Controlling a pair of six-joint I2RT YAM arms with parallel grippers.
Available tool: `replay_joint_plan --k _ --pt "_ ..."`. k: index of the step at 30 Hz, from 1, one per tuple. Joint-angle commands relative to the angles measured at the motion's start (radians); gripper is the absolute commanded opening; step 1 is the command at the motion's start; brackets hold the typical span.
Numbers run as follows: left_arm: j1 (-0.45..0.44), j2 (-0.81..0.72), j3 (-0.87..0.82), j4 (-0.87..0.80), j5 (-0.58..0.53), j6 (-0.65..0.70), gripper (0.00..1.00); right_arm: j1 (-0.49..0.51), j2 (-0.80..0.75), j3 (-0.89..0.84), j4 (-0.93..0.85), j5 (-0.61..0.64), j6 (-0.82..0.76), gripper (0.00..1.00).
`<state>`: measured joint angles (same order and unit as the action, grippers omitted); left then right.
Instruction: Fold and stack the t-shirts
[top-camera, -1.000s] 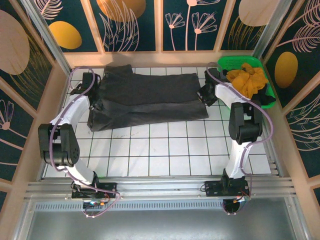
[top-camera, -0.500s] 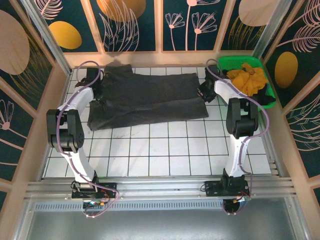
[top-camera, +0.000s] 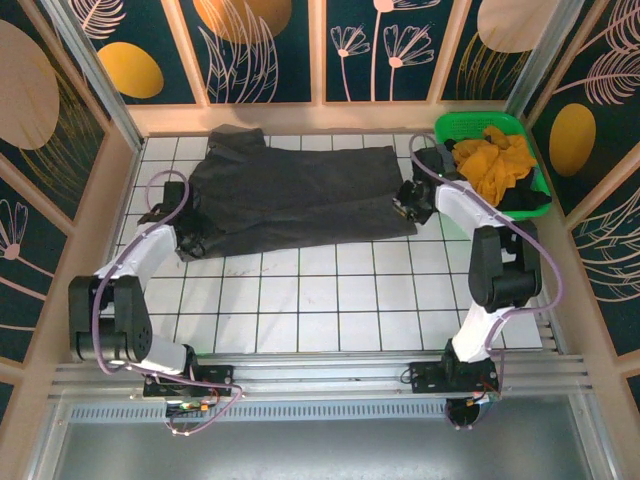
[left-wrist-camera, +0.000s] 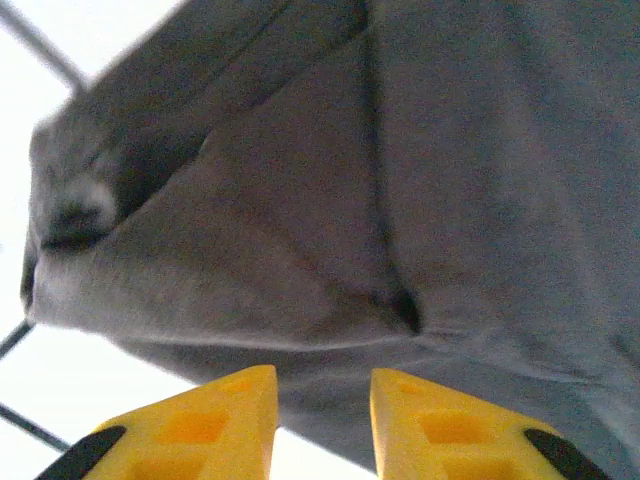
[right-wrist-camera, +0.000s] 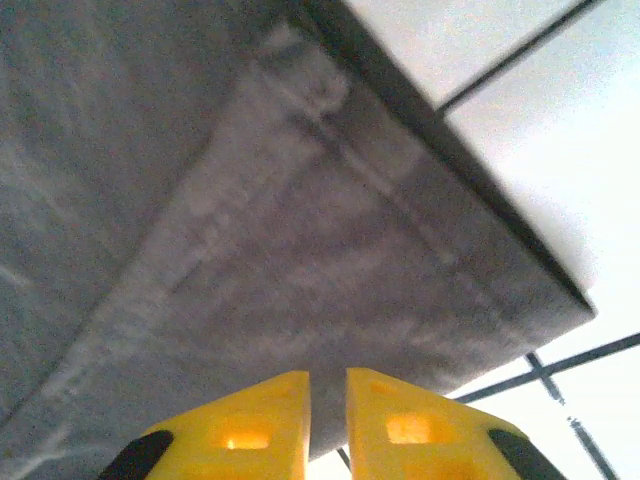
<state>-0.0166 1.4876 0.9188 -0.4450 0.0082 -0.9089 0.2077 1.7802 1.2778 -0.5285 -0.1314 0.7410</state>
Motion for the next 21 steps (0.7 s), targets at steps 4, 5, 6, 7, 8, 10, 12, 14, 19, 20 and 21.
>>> replay_joint_plan --k 4,5,6,7,8,10,12,14,19,20,21 --pt "0.06 0.171 0.046 0.081 0.016 -0.026 0.26 0.006 0.09 -0.025 0.04 -0.008 -0.057 0.16" --pt "0.073 0.2 0.048 0.084 -0.004 -0.015 0.26 0.002 0.112 -0.014 0.031 0.001 -0.065 0.16" --pt "0.084 0.218 0.048 0.089 -0.015 -0.008 0.26 0.001 0.131 -0.008 0.024 0.012 -0.071 0.16" --pt "0.094 0.247 0.048 0.096 -0.028 0.002 0.26 -0.001 0.15 0.003 0.017 0.024 -0.077 0.17" --pt "0.104 0.267 0.049 0.098 -0.037 0.009 0.26 -0.002 0.167 0.01 0.01 0.035 -0.082 0.17" --pt "0.115 0.294 0.048 0.088 -0.058 0.027 0.25 -0.004 0.204 0.019 -0.008 0.051 -0.092 0.18" --pt "0.116 0.297 0.048 0.082 -0.067 0.036 0.26 -0.003 0.224 0.013 -0.021 0.06 -0.092 0.18" --pt "0.116 0.276 0.015 0.078 -0.068 0.032 0.27 -0.001 0.22 -0.017 -0.028 0.068 -0.088 0.18" --pt "0.117 0.152 -0.134 0.047 -0.096 -0.024 0.29 0.002 0.129 -0.149 -0.035 0.094 -0.075 0.21" --pt "0.117 0.126 -0.169 0.045 -0.096 -0.036 0.29 0.001 0.111 -0.175 -0.038 0.097 -0.075 0.22" --pt "0.117 0.094 -0.207 0.045 -0.092 -0.051 0.3 0.002 0.09 -0.205 -0.045 0.101 -0.072 0.23"
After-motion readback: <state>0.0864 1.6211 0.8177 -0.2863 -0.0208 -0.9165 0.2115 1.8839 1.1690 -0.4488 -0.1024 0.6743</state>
